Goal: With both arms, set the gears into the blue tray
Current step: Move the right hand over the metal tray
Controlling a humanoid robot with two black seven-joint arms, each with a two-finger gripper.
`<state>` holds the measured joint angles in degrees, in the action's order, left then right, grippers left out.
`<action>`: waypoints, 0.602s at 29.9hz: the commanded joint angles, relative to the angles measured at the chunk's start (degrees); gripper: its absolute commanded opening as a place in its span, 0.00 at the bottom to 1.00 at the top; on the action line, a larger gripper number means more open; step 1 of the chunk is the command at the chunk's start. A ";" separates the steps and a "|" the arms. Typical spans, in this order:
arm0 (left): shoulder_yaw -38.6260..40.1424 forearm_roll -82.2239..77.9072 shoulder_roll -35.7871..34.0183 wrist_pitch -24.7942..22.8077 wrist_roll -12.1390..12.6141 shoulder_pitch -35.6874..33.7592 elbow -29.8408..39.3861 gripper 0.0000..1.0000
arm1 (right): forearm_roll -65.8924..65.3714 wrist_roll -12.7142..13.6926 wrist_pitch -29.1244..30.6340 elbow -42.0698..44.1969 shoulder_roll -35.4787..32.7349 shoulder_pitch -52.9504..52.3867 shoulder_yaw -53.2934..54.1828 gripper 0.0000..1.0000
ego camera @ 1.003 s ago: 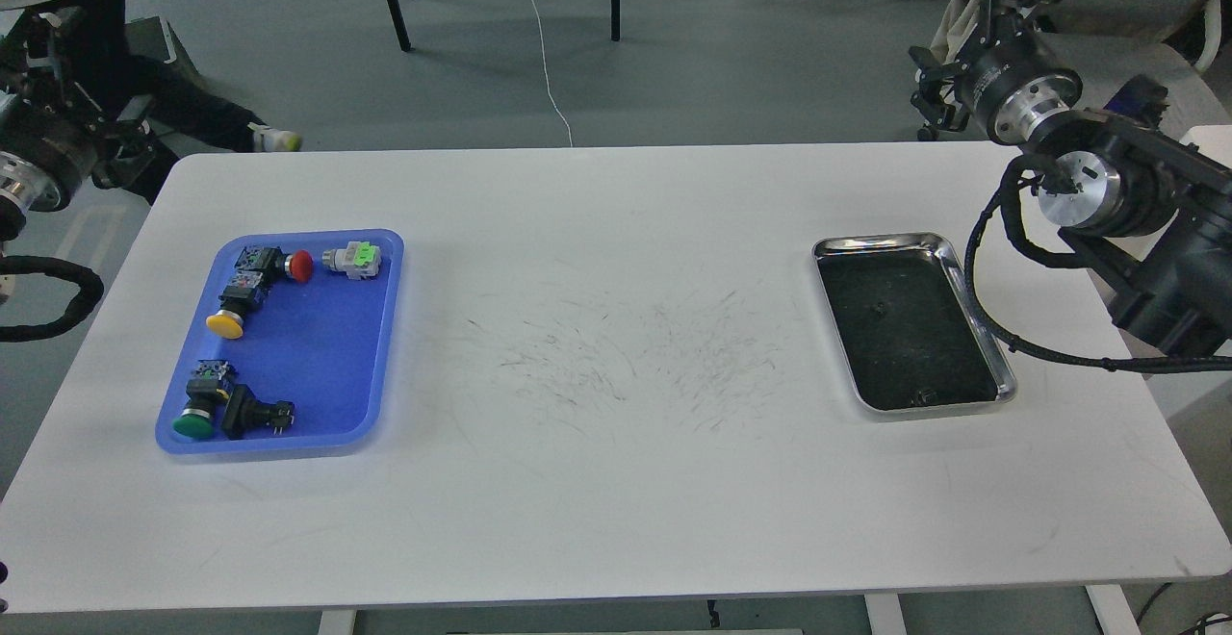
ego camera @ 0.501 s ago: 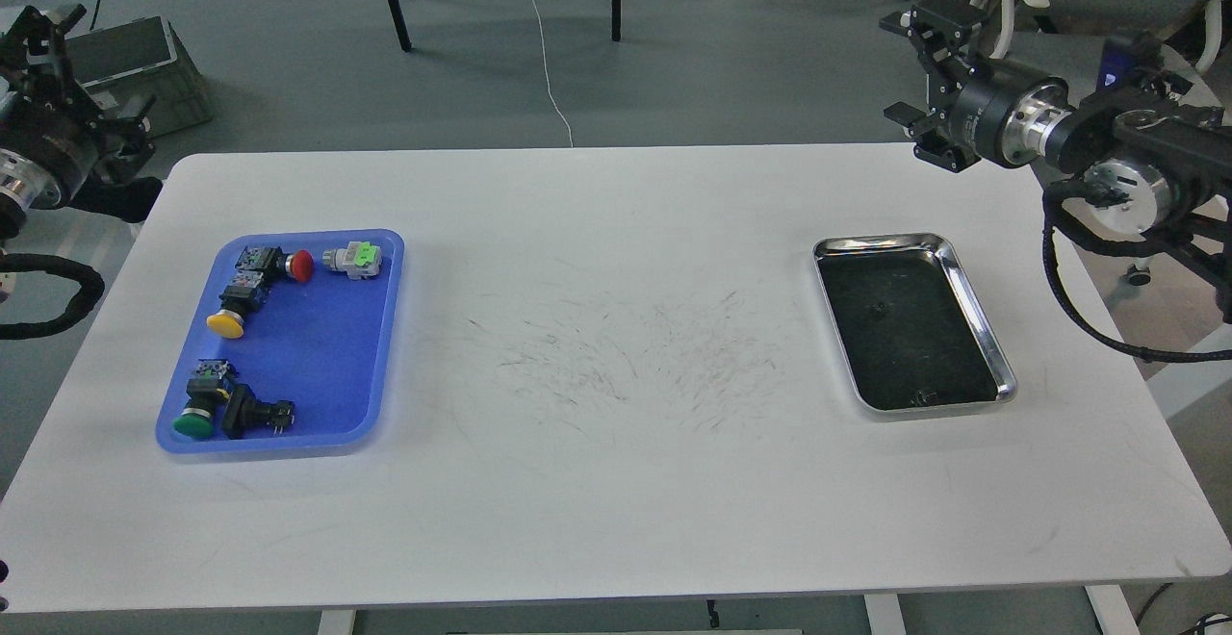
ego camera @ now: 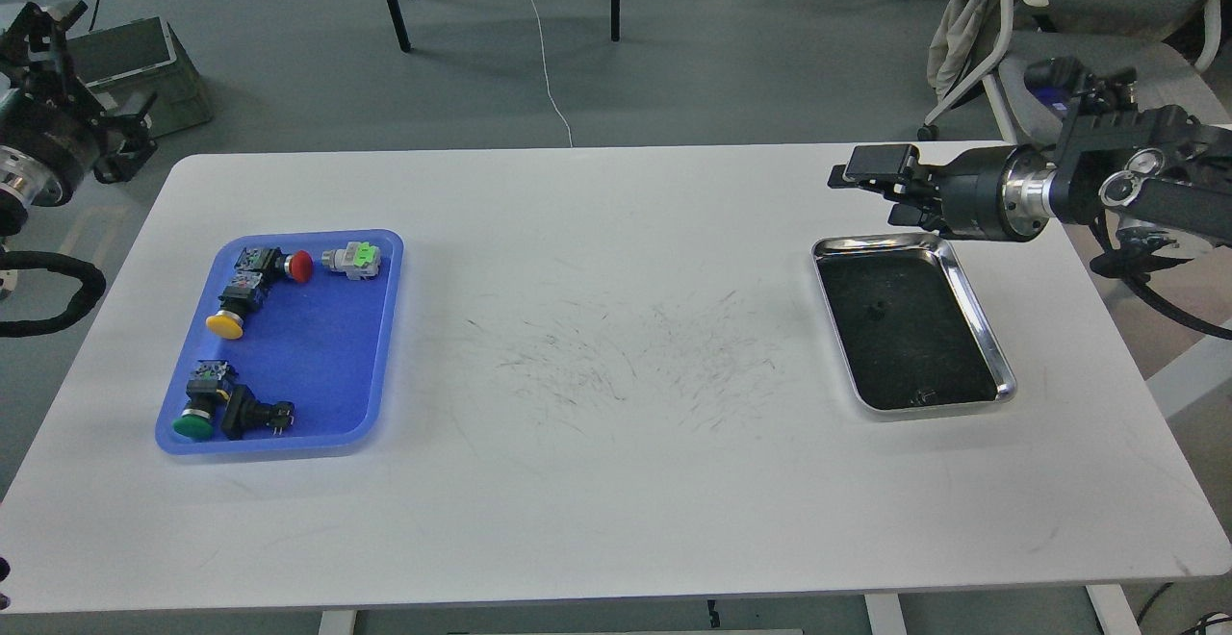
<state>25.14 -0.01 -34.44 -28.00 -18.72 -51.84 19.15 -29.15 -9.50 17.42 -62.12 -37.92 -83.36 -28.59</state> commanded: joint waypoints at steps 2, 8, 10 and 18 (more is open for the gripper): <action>0.00 0.01 0.25 0.00 0.00 -0.02 -0.07 0.99 | -7.31 -0.34 1.46 -3.79 -0.58 -0.31 -3.05 0.97; 0.00 0.01 0.08 0.00 0.00 -0.02 -0.07 0.99 | -15.39 -0.78 7.97 -6.79 -2.07 -1.19 -2.87 0.97; -0.09 0.01 0.07 0.00 0.00 0.16 -0.07 0.99 | -20.23 -1.13 10.58 -6.79 -2.25 -1.72 -2.87 0.98; -0.09 0.01 -0.10 0.00 -0.18 0.42 -0.07 0.99 | -32.62 -3.85 10.58 -5.82 -3.30 -1.10 -2.96 0.98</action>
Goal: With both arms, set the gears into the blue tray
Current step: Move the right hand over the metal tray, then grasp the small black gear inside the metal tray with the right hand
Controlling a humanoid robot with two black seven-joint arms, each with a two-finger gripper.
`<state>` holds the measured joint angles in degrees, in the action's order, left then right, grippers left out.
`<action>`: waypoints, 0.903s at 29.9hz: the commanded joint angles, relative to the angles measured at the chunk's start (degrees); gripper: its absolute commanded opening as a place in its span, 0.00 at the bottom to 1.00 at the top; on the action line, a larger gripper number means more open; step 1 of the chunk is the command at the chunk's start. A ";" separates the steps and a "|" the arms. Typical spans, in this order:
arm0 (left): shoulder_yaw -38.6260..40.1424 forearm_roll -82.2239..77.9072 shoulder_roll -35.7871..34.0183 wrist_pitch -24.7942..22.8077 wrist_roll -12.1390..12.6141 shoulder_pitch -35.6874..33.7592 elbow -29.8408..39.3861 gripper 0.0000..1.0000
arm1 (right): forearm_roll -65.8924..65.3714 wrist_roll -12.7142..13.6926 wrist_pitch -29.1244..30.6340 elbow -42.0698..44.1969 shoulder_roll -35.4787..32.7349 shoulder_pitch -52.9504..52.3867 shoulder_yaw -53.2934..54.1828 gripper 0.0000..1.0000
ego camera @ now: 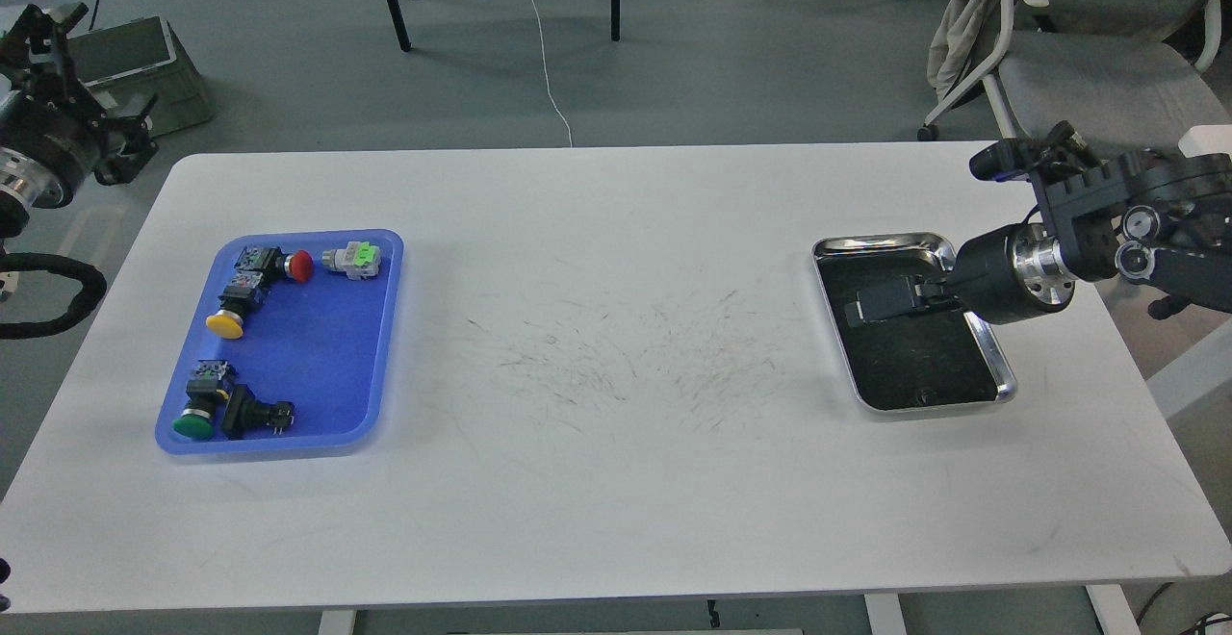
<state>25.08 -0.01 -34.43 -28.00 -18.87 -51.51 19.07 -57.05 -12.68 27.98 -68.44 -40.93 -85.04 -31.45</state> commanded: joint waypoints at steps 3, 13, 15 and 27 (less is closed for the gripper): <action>-0.03 0.01 -0.29 0.00 -0.03 0.09 0.01 0.99 | -8.68 -2.08 0.02 0.24 -0.21 1.02 -0.45 0.98; -0.03 0.09 -0.64 0.00 -0.12 0.18 0.01 0.99 | -16.60 -4.46 0.02 1.64 0.06 6.81 -0.72 0.97; -0.03 0.09 -0.99 0.00 -0.12 0.27 0.01 0.99 | -17.22 -4.63 0.02 1.99 -0.12 7.96 -0.72 0.96; 0.06 0.09 -0.64 0.00 -0.20 0.36 -0.08 0.99 | -17.31 -5.87 0.02 6.65 0.76 7.61 -0.54 0.93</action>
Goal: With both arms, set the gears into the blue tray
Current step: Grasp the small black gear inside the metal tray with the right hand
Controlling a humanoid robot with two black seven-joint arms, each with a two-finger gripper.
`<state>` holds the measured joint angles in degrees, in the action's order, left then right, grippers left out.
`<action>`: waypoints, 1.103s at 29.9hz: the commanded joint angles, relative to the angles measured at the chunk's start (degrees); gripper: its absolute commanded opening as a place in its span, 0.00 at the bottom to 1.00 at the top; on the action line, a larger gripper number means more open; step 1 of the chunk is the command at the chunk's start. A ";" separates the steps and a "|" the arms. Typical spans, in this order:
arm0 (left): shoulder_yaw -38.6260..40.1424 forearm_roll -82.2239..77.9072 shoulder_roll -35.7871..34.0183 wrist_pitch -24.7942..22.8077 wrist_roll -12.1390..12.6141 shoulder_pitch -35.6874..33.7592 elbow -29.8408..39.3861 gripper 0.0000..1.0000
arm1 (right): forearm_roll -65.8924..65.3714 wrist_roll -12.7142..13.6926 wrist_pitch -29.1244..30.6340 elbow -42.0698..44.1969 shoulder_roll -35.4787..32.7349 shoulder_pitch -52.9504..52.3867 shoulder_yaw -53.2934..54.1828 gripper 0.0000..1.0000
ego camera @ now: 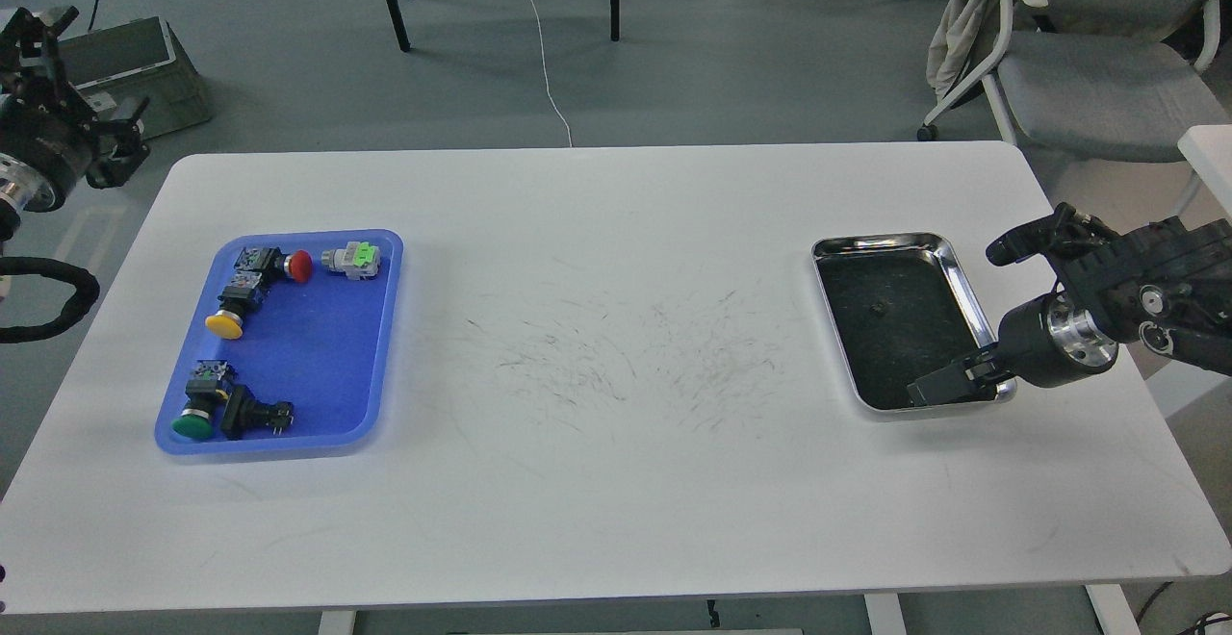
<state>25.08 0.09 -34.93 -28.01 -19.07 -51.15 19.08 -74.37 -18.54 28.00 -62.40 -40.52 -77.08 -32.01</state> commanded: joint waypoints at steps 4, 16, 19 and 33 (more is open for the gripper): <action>0.06 0.00 -0.05 0.01 0.00 0.00 -0.09 0.99 | -0.08 -1.06 0.00 2.36 1.23 0.26 0.01 0.93; 0.06 0.08 -0.14 0.01 -0.09 0.00 -0.01 0.99 | 0.01 -1.15 0.00 4.91 3.07 2.02 0.10 0.91; 0.06 0.08 -0.23 0.01 -0.09 0.00 -0.01 0.99 | 0.01 -1.15 0.00 5.18 3.25 2.63 0.10 0.90; 0.15 0.08 -0.40 0.01 -0.18 1.32 -0.09 0.99 | -0.08 -1.24 0.00 8.95 5.01 4.92 0.45 0.84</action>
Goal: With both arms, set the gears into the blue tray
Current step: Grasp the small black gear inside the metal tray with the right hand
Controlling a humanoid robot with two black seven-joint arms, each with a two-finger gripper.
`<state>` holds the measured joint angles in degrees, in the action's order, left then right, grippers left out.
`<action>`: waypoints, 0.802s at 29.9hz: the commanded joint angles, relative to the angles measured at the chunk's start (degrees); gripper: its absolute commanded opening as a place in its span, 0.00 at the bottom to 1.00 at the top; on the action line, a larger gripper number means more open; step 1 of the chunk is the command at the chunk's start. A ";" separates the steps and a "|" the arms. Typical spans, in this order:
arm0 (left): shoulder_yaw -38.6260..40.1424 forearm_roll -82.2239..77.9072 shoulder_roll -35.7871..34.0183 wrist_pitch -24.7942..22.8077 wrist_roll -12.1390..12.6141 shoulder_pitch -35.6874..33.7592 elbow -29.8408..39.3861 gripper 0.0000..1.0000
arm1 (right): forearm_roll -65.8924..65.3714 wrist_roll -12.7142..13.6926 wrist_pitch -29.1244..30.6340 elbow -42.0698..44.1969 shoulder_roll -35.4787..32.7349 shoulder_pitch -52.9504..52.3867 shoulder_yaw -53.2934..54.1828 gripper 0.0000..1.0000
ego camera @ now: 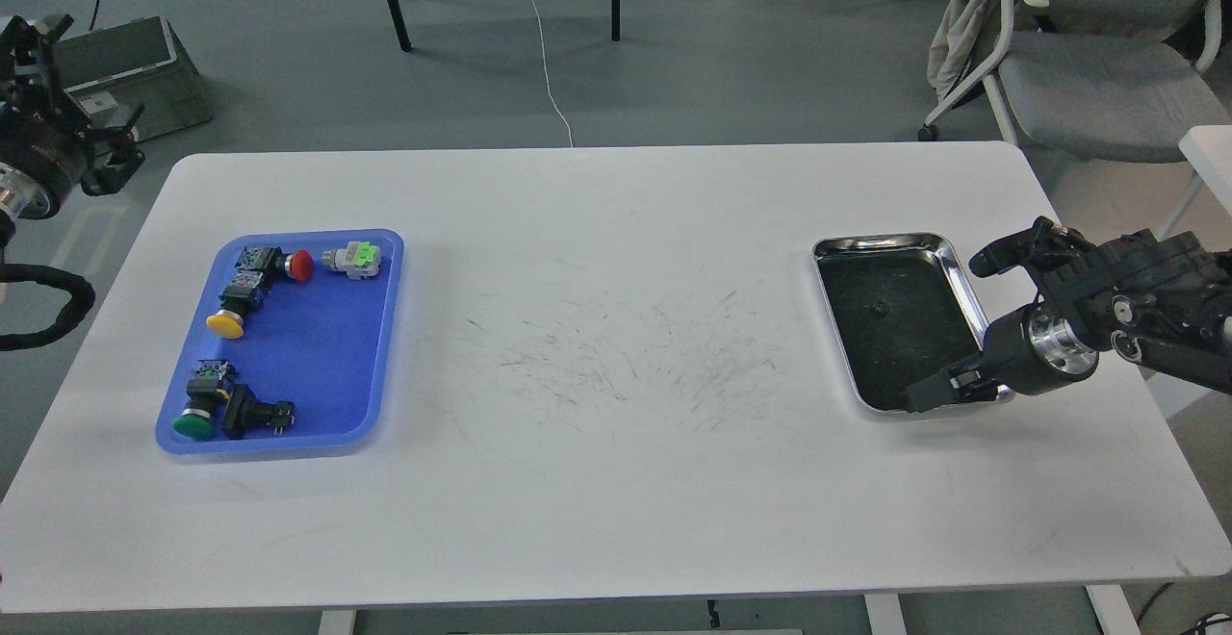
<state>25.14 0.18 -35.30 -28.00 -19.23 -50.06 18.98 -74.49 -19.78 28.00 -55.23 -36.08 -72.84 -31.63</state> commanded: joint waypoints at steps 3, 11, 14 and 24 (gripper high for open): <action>0.08 0.00 -0.04 0.00 -0.01 0.23 0.10 0.99 | 0.22 0.00 0.00 5.13 1.98 0.77 0.87 0.81; 0.00 0.09 0.14 0.00 -0.01 0.23 0.01 0.99 | 0.57 0.00 0.00 4.79 2.42 0.94 0.87 0.81; 0.00 0.09 0.14 0.00 -0.01 0.23 0.01 0.99 | 0.57 0.00 0.00 4.69 2.42 1.47 0.96 0.81; 0.09 0.09 0.05 0.00 -0.01 0.23 0.01 0.99 | 0.57 0.00 0.00 4.26 3.39 1.73 0.87 0.81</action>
<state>25.22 0.26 -35.16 -28.00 -19.25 -49.83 18.98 -73.87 -19.77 28.00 -50.79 -33.34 -71.17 -30.74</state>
